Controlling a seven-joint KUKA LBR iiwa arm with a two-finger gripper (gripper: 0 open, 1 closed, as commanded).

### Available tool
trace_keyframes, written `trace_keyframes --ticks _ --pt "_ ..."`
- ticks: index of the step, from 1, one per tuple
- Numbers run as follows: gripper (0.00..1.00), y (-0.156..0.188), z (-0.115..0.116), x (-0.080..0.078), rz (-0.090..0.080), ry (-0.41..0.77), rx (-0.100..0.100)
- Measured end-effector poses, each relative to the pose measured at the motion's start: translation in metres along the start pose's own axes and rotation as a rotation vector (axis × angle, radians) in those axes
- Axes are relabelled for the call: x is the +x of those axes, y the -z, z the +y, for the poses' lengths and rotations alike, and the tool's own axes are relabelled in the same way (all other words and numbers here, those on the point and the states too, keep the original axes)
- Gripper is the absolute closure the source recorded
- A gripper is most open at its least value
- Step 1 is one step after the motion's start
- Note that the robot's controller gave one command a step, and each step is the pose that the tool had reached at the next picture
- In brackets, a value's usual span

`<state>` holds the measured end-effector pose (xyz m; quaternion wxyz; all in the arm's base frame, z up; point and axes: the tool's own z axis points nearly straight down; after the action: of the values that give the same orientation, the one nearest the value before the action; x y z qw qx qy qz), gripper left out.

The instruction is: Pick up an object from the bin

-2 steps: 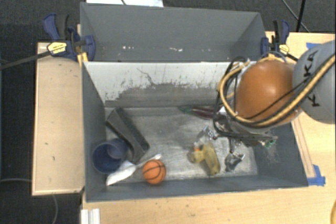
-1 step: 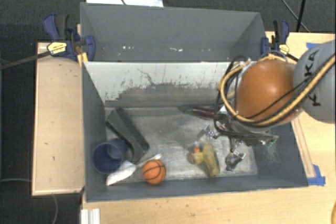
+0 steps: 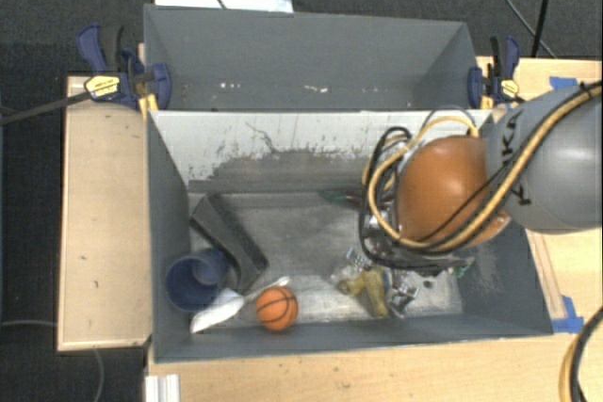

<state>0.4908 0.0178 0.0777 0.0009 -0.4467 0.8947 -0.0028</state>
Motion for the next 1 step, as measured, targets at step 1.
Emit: trace_keyframes --ticks 1 --pt "1.00 0.0000 0.0000 0.0000 0.000 0.001 0.000"
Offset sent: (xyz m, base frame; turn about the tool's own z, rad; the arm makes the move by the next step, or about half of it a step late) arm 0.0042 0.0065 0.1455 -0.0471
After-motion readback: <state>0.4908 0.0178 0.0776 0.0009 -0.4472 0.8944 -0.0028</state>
